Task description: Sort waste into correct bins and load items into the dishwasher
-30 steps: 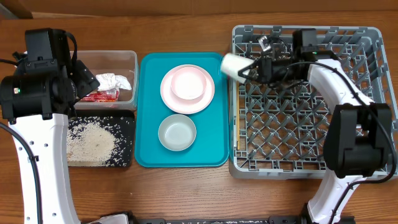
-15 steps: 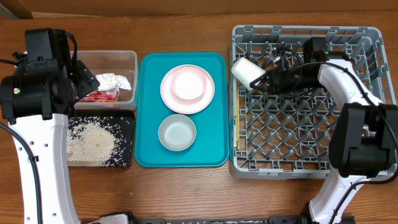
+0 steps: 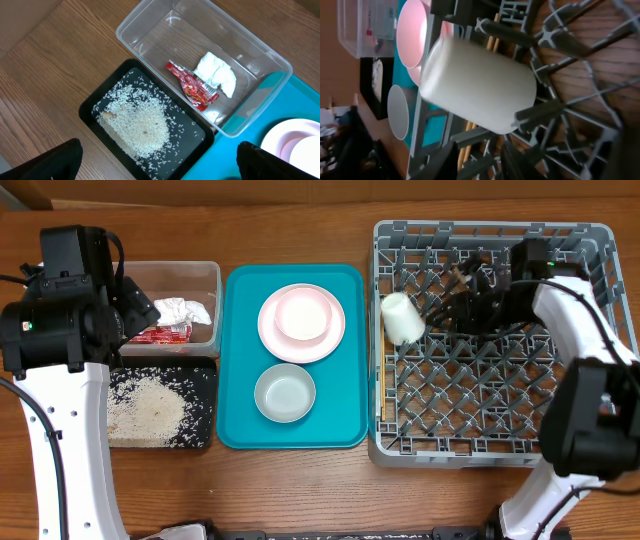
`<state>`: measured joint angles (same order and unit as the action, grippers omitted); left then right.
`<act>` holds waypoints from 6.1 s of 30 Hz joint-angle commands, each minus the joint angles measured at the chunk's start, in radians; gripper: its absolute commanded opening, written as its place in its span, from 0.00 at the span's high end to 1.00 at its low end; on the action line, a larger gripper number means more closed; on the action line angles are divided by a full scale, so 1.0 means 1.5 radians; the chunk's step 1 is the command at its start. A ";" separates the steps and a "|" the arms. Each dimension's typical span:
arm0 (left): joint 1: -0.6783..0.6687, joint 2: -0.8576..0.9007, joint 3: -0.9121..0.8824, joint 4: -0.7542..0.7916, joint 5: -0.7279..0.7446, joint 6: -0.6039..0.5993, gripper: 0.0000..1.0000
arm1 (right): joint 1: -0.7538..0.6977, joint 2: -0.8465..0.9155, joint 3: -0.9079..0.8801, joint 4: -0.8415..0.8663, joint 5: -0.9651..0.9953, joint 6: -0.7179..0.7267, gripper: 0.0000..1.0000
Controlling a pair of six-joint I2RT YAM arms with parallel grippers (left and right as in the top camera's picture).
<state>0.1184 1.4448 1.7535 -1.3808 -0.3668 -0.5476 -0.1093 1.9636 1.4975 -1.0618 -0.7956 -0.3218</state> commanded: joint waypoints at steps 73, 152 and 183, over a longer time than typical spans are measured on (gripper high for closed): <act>-0.001 -0.002 0.011 0.000 0.001 0.006 0.00 | 0.374 -0.012 -0.001 0.218 0.546 0.390 0.78; -0.001 -0.002 0.011 0.000 0.001 0.006 0.00 | 0.815 -0.058 -0.025 0.229 0.640 0.619 0.66; -0.001 -0.002 0.011 0.001 0.001 0.006 0.00 | 0.813 0.045 -0.052 0.290 0.672 0.564 0.69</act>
<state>0.1184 1.4448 1.7535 -1.3804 -0.3668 -0.5476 1.1133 2.0346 1.3987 -0.6147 0.1940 0.5297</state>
